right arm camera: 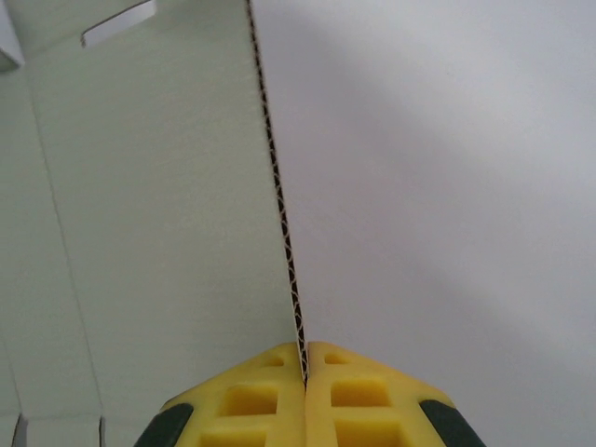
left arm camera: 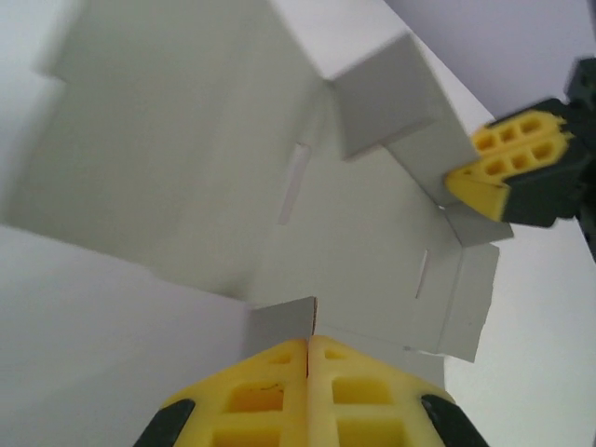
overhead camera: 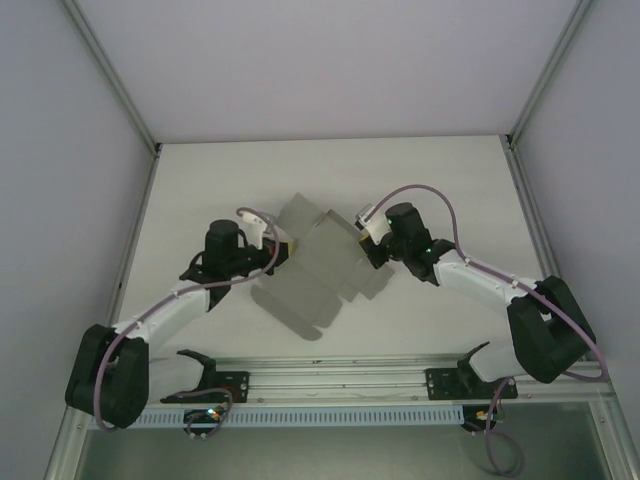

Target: Assemble paper box

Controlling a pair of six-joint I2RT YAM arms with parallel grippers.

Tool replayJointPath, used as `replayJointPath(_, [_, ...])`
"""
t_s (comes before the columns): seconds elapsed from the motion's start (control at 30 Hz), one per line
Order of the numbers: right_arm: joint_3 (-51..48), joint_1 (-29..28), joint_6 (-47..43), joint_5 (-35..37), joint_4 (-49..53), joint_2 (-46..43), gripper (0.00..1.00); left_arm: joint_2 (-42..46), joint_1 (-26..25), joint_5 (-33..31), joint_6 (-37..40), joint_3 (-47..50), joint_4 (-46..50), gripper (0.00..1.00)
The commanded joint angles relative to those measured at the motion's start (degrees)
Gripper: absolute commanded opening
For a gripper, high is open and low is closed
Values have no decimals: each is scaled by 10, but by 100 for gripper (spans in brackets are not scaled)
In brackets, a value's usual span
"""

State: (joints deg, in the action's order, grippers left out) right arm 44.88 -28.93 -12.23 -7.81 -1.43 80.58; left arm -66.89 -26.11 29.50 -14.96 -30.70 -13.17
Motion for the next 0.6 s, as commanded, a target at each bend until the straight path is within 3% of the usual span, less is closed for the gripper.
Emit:
replayJointPath(0.0, [18, -18, -9, 2, -10, -12, 0, 5, -58, -105, 82, -33, 69, 0])
replayJointPath(0.17, [23, -53, -40, 34, -10, -20, 0, -53, -106, -232, 91, -88, 102, 0])
replayJointPath(0.4, [28, -94, -86, 89, -9, -30, 0, -162, -137, -261, 84, -132, 90, 0])
replayJointPath(0.57, [26, -98, -112, 123, 4, -32, 0, -190, -138, -262, 57, -128, 72, 0])
